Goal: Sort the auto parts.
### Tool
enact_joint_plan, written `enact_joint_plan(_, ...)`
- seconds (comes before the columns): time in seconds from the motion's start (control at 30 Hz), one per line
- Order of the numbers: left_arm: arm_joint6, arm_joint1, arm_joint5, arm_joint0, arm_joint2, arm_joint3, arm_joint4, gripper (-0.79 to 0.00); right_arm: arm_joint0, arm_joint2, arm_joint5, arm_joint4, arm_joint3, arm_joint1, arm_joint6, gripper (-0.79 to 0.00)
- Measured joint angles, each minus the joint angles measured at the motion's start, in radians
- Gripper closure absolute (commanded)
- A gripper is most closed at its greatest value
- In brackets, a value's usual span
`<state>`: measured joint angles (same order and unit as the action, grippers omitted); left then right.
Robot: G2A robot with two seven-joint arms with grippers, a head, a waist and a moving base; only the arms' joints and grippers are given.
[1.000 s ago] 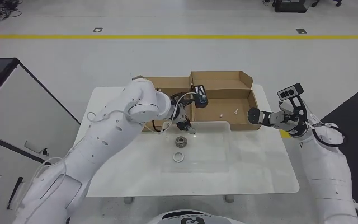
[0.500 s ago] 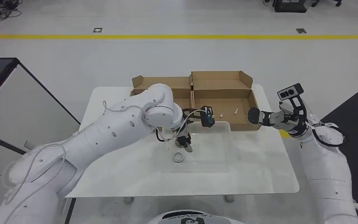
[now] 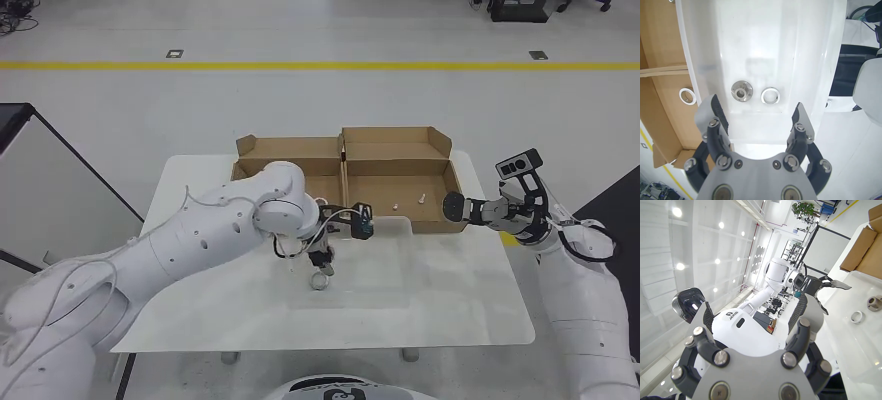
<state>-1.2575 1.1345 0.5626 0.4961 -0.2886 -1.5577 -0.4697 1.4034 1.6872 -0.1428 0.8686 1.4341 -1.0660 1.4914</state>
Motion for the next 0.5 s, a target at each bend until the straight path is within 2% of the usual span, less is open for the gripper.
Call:
enact_joint_plan(0.07,0.001,-0.005,0.001,0.005,0.006,-0.007,-0.010,-0.468,0.000,0.000,0.000,0.000,0.000,0.000,0.000,-0.785)
enact_joint_plan(0.17,0.007,-0.012,0.007,0.010,0.015,-0.011,-0.023,-0.474,0.000,0.000,0.000,0.000,0.000,0.000,0.000,-0.785)
enact_joint_plan(0.33,0.014,-0.020,0.014,0.017,0.039,-0.003,-0.040,-0.437,0.000,0.000,0.000,0.000,0.000,0.000,0.000,-0.785)
enact_joint_plan(0.37,0.015,-0.022,0.016,0.017,0.045,0.000,-0.042,-0.391,0.000,0.000,0.000,0.000,0.000,0.000,0.000,-0.785)
enact_joint_plan(0.5,0.026,-0.024,0.026,0.010,0.072,0.012,-0.049,-0.329,0.000,0.000,0.000,0.000,0.000,0.000,0.000,-0.785)
